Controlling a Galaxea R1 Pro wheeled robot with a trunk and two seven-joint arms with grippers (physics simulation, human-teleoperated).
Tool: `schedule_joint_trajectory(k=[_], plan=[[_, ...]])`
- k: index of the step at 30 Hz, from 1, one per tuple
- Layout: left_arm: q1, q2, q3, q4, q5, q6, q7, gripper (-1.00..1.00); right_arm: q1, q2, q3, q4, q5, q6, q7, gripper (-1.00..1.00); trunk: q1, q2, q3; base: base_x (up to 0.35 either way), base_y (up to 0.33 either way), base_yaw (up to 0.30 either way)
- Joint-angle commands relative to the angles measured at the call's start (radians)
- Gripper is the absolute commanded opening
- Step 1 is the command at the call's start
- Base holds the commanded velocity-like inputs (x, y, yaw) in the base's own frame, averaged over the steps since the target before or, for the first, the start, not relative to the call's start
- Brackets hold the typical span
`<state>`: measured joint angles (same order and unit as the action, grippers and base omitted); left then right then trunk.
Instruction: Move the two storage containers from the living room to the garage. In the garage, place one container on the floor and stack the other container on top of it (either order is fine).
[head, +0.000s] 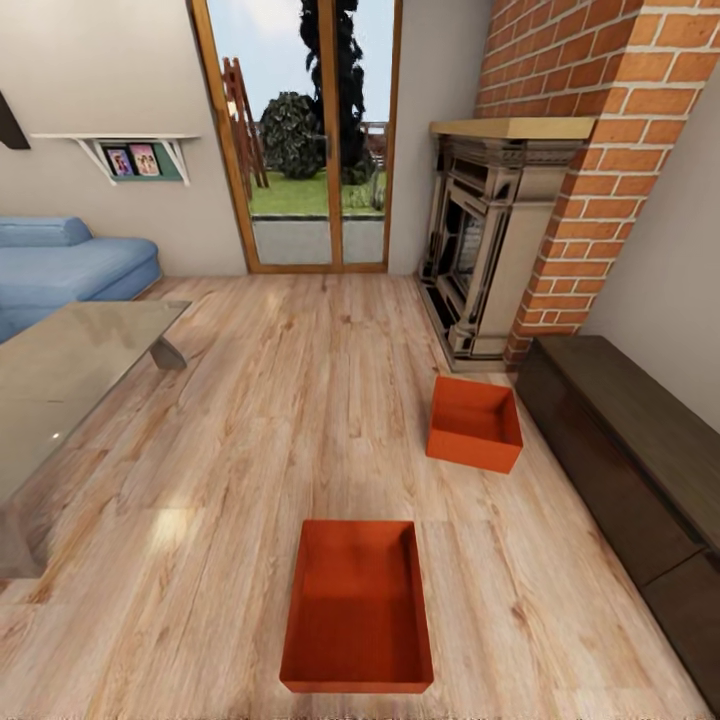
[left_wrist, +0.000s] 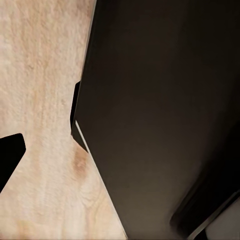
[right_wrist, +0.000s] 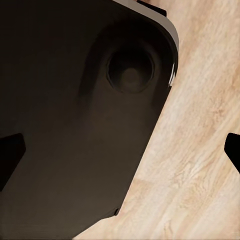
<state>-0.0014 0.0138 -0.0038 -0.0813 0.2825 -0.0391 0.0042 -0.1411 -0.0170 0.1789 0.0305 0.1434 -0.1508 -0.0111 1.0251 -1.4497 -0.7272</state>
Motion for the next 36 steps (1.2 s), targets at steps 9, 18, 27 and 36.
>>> schedule_joint_trajectory(k=[9,18,27,36], plan=[[0.0,0.0,-0.001,0.0,0.004,-0.002,0.0,1.0,-0.002,0.0,0.001,0.003,0.008,-0.006,-0.001,1.0,0.0,0.0,-0.014,0.0,0.0,0.0],[0.0,0.0,-0.001,0.0,0.004,-0.002,0.0,1.0,-0.002,0.0,0.001,0.003,0.008,-0.006,0.0,1.0,0.0,0.0,-0.015,0.0,0.0,0.0],[0.0,0.0,-0.001,0.0,0.004,-0.002,0.0,1.0,-0.001,0.002,0.001,0.003,0.008,-0.006,0.0,1.0,0.0,0.0,-0.015,0.0,0.0,0.0],[0.0,0.0,-0.001,0.0,0.004,-0.002,0.0,1.0,-0.002,0.002,0.001,0.003,0.008,-0.006,0.002,1.0,0.0,0.0,-0.015,0.0,0.0,0.0]])
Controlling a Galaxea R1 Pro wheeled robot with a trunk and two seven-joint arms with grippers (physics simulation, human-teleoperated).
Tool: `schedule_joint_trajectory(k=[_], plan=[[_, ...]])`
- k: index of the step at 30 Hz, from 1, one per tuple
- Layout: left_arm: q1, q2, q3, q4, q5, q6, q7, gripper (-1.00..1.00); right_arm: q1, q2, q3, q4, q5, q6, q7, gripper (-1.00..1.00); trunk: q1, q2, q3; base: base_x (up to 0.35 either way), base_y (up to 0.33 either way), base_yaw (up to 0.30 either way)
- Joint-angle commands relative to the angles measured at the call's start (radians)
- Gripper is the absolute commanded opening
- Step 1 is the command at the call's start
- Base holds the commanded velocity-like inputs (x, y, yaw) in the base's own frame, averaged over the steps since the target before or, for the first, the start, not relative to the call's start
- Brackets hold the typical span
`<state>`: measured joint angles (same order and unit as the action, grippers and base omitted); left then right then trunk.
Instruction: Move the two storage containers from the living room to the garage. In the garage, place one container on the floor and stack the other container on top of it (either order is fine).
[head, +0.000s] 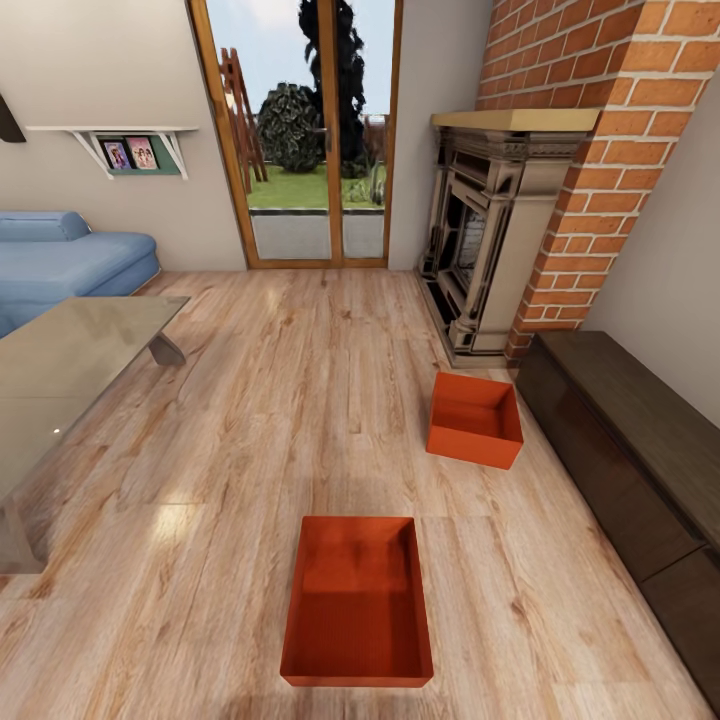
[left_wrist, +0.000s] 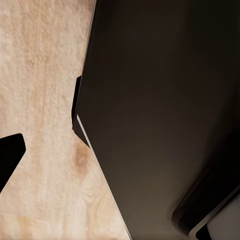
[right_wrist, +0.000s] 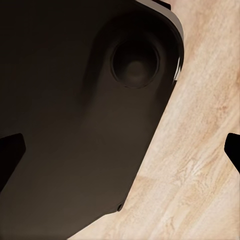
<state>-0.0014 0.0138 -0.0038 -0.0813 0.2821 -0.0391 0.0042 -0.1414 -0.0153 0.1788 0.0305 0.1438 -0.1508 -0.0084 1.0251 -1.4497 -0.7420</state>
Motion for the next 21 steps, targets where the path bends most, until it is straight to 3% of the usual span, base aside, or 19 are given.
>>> schedule_joint_trajectory(k=[1,16,19,21], plan=[[0.0,0.0,-0.001,0.0,0.004,-0.002,0.0,1.0,-0.001,0.0,0.001,0.003,0.008,-0.006,-0.001,1.0,0.0,0.0,-0.001,0.0,0.0,0.0],[0.0,-0.002,0.0,-0.001,0.006,-0.002,0.001,1.0,-0.001,0.002,0.001,-0.001,0.012,-0.009,-0.006,1.0,0.0,0.0,-0.001,0.0,0.0,0.0],[0.0,-0.006,0.002,-0.016,0.012,-0.002,0.001,1.0,-0.001,0.02,-0.005,-0.049,-0.015,0.0,-0.01,1.0,0.0,0.0,-0.001,0.0,0.0,0.0],[0.0,-0.004,0.001,-0.062,0.013,0.004,0.0,1.0,-0.001,0.034,-0.006,-0.132,-0.034,0.042,-0.012,1.0,0.0,0.0,-0.001,0.0,0.0,0.0]])
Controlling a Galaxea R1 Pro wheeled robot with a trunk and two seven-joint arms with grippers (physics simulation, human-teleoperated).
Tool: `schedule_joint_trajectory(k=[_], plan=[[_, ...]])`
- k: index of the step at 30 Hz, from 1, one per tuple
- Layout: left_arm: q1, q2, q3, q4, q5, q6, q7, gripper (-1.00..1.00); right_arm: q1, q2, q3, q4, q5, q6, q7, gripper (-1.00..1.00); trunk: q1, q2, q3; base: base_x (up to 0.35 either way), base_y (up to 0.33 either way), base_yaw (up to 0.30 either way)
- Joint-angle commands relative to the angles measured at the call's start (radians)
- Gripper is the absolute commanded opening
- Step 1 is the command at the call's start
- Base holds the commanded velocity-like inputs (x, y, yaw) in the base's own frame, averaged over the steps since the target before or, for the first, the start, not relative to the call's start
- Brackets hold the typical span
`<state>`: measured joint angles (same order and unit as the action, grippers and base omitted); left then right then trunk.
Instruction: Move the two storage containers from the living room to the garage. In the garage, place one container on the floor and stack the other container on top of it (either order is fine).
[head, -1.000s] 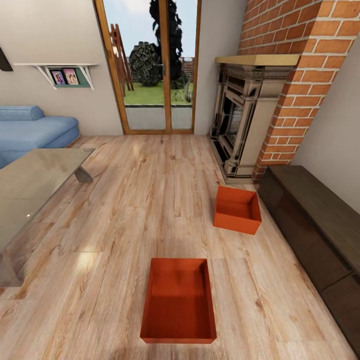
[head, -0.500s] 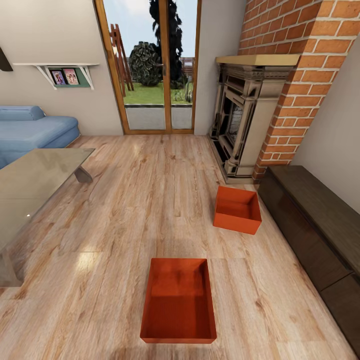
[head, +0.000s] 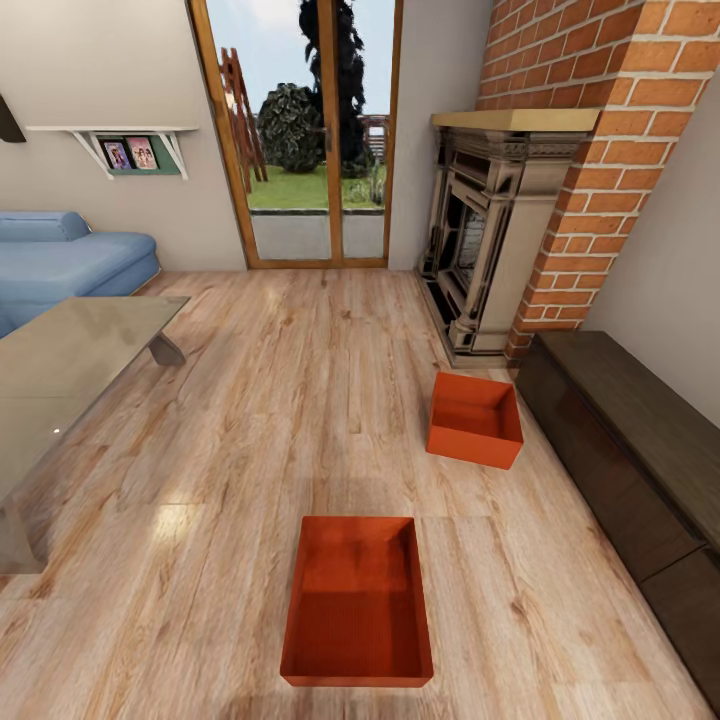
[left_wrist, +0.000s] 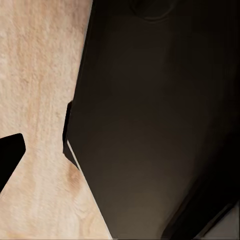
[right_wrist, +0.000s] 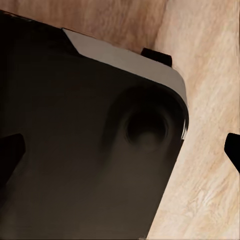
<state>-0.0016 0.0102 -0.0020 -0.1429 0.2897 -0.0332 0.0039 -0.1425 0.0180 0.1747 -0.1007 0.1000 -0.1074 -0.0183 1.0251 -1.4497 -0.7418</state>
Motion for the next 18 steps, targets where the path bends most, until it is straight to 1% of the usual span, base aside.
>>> schedule_joint_trajectory(k=[1,2,3,4,6,7,8,9,10,11,12,13,14,15,16,17,18], plan=[[0.0,0.001,-0.001,-0.013,0.004,-0.001,0.001,1.0,0.0,0.002,-0.002,-0.025,0.007,0.013,-0.003,1.0,0.0,0.0,-0.001,0.0,0.0,0.0],[0.0,0.007,-0.001,-0.052,0.003,0.002,0.002,1.0,0.0,0.007,-0.006,-0.099,-0.002,0.065,-0.006,1.0,0.0,0.0,-0.001,0.0,0.0,0.0],[0.0,0.014,0.0,-0.084,0.002,0.005,0.003,1.0,0.001,0.009,-0.012,-0.145,-0.013,0.098,-0.008,1.0,0.0,0.0,-0.001,0.0,0.0,0.0],[0.0,0.017,0.0,-0.102,0.002,0.007,0.003,1.0,0.003,0.009,-0.017,-0.164,-0.02,0.113,-0.009,1.0,0.0,0.0,-0.001,0.0,0.0,0.0],[0.0,0.026,0.0,-0.184,0.0,0.026,0.006,1.0,-0.006,0.012,-0.041,-0.209,-0.062,0.158,-0.015,1.0,0.0,0.0,-0.001,0.0,0.0,0.0],[-0.001,0.028,0.0,-0.204,-0.001,0.035,0.006,1.0,-0.012,0.012,-0.046,-0.215,-0.072,0.166,-0.018,1.0,0.0,0.0,-0.001,0.0,0.0,0.0],[-0.002,0.029,0.0,-0.243,-0.002,0.06,0.007,1.0,-0.028,0.014,-0.053,-0.223,-0.09,0.177,-0.026,1.0,0.0,0.0,-0.001,0.0,0.0,0.0],[-0.005,0.031,0.0,-0.298,-0.004,0.128,0.008,1.0,-0.072,0.015,-0.061,-0.232,-0.114,0.188,-0.049,1.0,0.0,0.0,-0.001,0.0,0.0,0.0],[-0.008,0.032,0.0,-0.307,-0.004,0.146,0.008,1.0,-0.084,0.015,-0.062,-0.233,-0.118,0.19,-0.055,1.0,0.0,0.0,-0.001,0.0,0.0,0.0],[-0.021,0.032,0.0,-0.323,-0.003,0.178,0.008,1.0,-0.11,0.018,-0.063,-0.235,-0.123,0.192,-0.068,1.0,0.0,0.0,-0.001,0.0,0.0,0.0],[-0.031,0.032,0.0,-0.328,-0.003,0.192,0.009,1.0,-0.123,0.02,-0.064,-0.236,-0.125,0.193,-0.074,1.0,0.0,0.0,-0.001,0.0,0.0,0.0],[-0.073,0.031,0.0,-0.338,-0.003,0.222,0.012,1.0,-0.163,0.031,-0.065,-0.237,-0.128,0.194,-0.097,1.0,0.0,0.0,-0.001,0.0,0.0,0.0],[-0.107,0.029,0.0,-0.336,-0.003,0.235,0.023,1.0,-0.191,0.037,-0.065,-0.237,-0.13,0.194,-0.119,1.0,0.0,0.0,-0.001,0.0,0.0,0.0],[-0.183,0.028,0.0,-0.331,-0.003,0.253,0.087,1.0,-0.248,0.046,-0.065,-0.237,-0.132,0.194,-0.179,1.0,0.0,0.0,-0.001,0.0,0.0,0.0],[-0.202,0.028,0.0,-0.331,-0.002,0.26,0.111,1.0,-0.261,0.048,-0.066,-0.237,-0.133,0.194,-0.195,1.0,0.0,0.0,-0.001,0.0,0.0,0.0],[-0.239,0.027,0.0,-0.33,-0.003,0.278,0.159,1.0,-0.287,0.052,-0.066,-0.237,-0.134,0.192,-0.223,1.0,0.0,0.0,-0.001,0.0,0.0,0.0],[-0.257,0.027,0.0,-0.33,-0.004,0.29,0.18,1.0,-0.3,0.054,-0.066,-0.237,-0.134,0.191,-0.235,1.0,0.0,0.0,-0.001,0.0,0.0,0.0]])
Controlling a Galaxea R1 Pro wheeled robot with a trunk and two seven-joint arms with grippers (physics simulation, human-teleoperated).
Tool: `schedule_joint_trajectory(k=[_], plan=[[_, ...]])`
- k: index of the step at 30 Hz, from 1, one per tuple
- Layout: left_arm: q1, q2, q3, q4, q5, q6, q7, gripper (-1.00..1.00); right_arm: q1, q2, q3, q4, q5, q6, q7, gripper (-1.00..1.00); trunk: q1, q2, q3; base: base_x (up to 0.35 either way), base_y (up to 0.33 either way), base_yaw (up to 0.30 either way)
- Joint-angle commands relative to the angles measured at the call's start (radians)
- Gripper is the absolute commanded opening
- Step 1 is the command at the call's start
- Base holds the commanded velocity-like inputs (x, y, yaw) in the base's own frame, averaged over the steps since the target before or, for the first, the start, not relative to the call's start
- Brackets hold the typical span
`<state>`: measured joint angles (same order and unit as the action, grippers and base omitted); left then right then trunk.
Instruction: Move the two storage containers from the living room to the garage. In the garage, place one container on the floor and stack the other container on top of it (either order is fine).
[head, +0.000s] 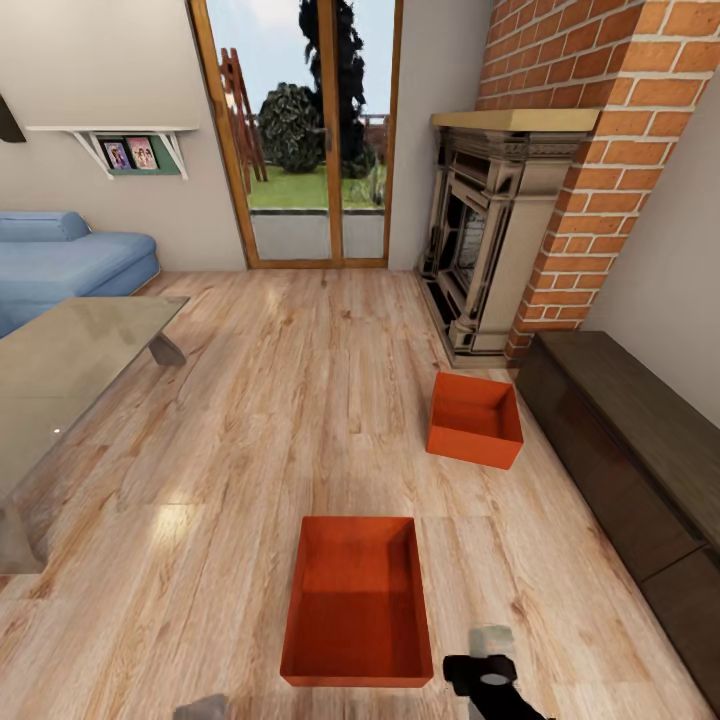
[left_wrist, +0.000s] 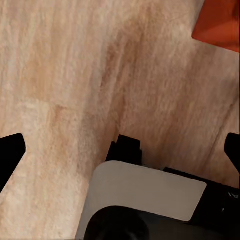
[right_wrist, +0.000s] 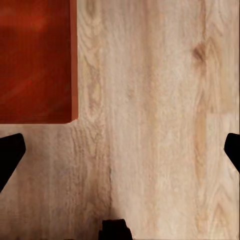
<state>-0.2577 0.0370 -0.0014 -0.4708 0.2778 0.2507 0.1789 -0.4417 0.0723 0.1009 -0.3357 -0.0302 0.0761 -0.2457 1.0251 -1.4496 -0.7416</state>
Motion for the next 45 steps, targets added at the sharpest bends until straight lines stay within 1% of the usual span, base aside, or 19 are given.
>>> schedule_joint_trajectory(k=[1,2,3,4,6,8,9,11,14,16,19,20,22,25,28,31,36,40,45], plan=[[-0.033,-0.001,0.0,-0.005,0.007,0.036,0.041,1.0,-0.025,0.003,0.008,-0.002,-0.004,0.007,-0.025,1.0,0.0,0.0,-0.001,0.0,0.0,0.0],[-0.099,-0.007,-0.001,-0.015,0.008,0.096,0.084,1.0,-0.083,0.01,0.007,-0.001,-0.004,0.003,-0.046,1.0,0.0,0.0,-0.001,0.0,0.0,0.0],[-0.112,-0.008,-0.001,-0.015,0.008,0.103,0.088,1.0,-0.095,0.011,0.007,-0.001,-0.004,0.003,-0.048,1.0,0.0,0.0,-0.001,0.0,0.0,0.0],[-0.161,-0.011,-0.001,-0.009,0.011,0.117,0.096,1.0,-0.129,0.012,0.007,0.0,-0.005,0.001,-0.052,1.0,0.0,0.0,-0.001,0.0,0.0,0.0],[-0.222,-0.016,-0.002,0.0,0.01,0.125,0.101,1.0,-0.163,0.015,0.007,0.001,-0.005,0.0,-0.055,1.0,0.0,0.0,-0.001,0.0,0.0,0.0],[-0.282,-0.028,-0.002,0.01,0.008,0.128,0.103,1.0,-0.186,0.025,0.006,0.001,-0.004,-0.006,-0.056,1.0,0.0,0.0,-0.001,0.0,0.0,0.0],[-0.298,-0.032,-0.003,0.014,0.007,0.128,0.104,1.0,-0.19,0.026,0.006,0.001,-0.004,-0.01,-0.056,1.0,0.0,0.0,-0.001,0.0,0.0,0.0],[-0.361,-0.051,-0.003,0.038,0.005,0.127,0.104,1.0,-0.199,0.031,0.005,0.001,-0.005,-0.039,-0.056,1.0,0.0,0.0,-0.001,0.0,0.0,0.0],[-0.407,-0.077,-0.005,0.064,0.002,0.12,0.105,1.0,-0.202,0.034,0.004,0.001,-0.005,-0.076,-0.054,1.0,0.0,0.0,-0.001,0.0,0.0,0.0],[-0.422,-0.097,-0.01,0.077,-0.005,0.072,0.105,1.0,-0.204,0.035,0.004,0.001,-0.004,-0.09,-0.04,1.0,0.0,0.0,-0.001,0.0,0.0,0.0],[-0.426,-0.105,-0.018,0.09,-0.025,0.022,0.104,1.0,-0.204,0.035,0.006,0.0,-0.004,-0.096,-0.029,1.0,0.0,0.0,-0.001,0.0,0.0,0.0],[-0.428,-0.108,-0.028,0.105,-0.054,-0.006,0.105,1.0,-0.204,0.036,0.006,0.001,-0.005,-0.098,-0.02,1.0,0.0,0.0,-0.001,0.0,0.0,0.0],[-0.429,-0.11,-0.034,0.115,-0.074,-0.016,0.104,1.0,-0.204,0.036,0.006,0.008,-0.005,-0.097,-0.014,1.0,0.0,0.0,-0.001,0.0,0.0,0.0],[-0.43,-0.12,-0.04,0.122,-0.094,-0.026,0.09,1.0,-0.204,0.035,0.01,0.071,0.001,-0.099,-0.005,1.0,0.0,0.0,-0.001,0.0,0.0,0.0],[-0.43,-0.132,-0.051,0.126,-0.119,-0.032,0.058,1.0,-0.204,0.035,0.011,0.109,0.003,-0.101,-0.001,1.0,0.0,0.0,-0.001,0.0,0.0,0.0],[-0.431,-0.135,-0.091,0.129,-0.149,-0.037,0.041,1.0,-0.204,0.036,0.012,0.12,0.007,-0.103,0.0,1.0,0.0,0.0,-0.001,0.0,0.0,0.0],[-0.431,-0.13,-0.134,0.131,-0.165,-0.041,0.034,1.0,-0.204,0.037,0.013,0.125,0.009,-0.126,0.002,1.0,0.0,0.0,-0.001,0.0,0.0,0.0],[-0.431,-0.134,-0.141,0.128,-0.166,-0.043,0.033,1.0,-0.204,0.037,0.013,0.129,0.007,-0.138,0.009,1.0,0.0,0.0,-0.001,0.0,0.0,0.0],[-0.431,-0.135,-0.137,0.121,-0.161,-0.043,0.034,1.0,-0.204,0.037,0.013,0.16,0.007,-0.161,0.015,1.0,0.0,0.0,-0.001,0.0,0.0,0.0]])
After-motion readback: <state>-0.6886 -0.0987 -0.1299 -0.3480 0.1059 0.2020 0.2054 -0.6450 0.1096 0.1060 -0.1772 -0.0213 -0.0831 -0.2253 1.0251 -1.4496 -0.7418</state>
